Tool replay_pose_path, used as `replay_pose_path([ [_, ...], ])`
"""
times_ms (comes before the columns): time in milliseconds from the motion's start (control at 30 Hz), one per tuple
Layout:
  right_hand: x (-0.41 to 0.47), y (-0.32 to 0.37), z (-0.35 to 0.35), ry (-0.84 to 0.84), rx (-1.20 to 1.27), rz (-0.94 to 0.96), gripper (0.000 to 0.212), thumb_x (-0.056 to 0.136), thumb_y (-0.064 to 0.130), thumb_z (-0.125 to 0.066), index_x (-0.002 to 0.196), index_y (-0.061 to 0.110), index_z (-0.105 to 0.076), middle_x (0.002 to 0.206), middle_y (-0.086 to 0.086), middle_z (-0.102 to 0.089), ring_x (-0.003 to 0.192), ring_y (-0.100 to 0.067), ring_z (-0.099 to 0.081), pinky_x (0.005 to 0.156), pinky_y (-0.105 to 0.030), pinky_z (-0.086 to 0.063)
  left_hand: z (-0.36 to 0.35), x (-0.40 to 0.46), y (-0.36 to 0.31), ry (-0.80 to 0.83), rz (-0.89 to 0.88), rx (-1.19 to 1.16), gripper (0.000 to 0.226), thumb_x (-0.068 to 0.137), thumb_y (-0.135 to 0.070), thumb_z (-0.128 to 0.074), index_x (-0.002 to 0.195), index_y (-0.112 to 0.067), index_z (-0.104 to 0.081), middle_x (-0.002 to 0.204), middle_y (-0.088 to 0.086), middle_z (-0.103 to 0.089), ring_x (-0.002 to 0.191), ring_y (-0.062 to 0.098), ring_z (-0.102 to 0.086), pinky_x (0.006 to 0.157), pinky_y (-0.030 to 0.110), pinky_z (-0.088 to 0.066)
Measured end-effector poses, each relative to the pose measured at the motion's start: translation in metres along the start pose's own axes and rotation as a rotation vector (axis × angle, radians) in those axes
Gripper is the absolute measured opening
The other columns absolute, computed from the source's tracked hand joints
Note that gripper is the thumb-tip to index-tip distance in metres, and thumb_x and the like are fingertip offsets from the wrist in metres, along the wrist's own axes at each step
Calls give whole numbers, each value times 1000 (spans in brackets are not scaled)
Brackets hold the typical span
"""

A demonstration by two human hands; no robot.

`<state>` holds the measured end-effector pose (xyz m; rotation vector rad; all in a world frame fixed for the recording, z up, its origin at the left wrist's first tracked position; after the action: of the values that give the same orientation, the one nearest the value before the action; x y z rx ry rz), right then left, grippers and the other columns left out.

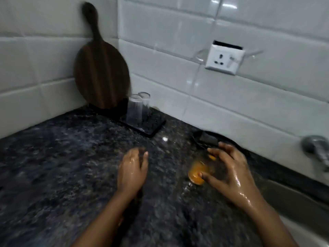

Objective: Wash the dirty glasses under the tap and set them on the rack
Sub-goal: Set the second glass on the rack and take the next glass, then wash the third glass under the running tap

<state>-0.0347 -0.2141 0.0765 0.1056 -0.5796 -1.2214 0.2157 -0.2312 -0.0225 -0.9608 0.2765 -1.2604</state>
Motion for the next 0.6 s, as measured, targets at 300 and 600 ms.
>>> replay_pose_path([
  [300,-39,-80,-4,133,-225,-415,75,66,48,-77,129,21,-45,147,-29,-21,139,-40,-15,112,-41,-26,-52,-69,-67,251,32,-251,21,89,-28,-57,93,-9,-66,86,4,-70,79,16,-64,71,27,-48],
  [600,-63,-136,4,-120,113,-576,33,71,49,-74,78,18,-67,95,-14,-66,92,-29,-62,71,-29,-44,-100,-113,-125,348,-7,-183,20,88,-27,-59,86,-9,-67,80,3,-69,75,15,-64,62,23,-42],
])
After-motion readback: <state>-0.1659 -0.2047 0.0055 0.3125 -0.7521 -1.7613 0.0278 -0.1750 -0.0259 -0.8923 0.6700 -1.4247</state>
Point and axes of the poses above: each hand's wrist, its own x-axis towards the middle knuckle, its own z-axis out of the back of the hand, y = z × x, the point moved 4 cm from there along x, towards the middle knuckle
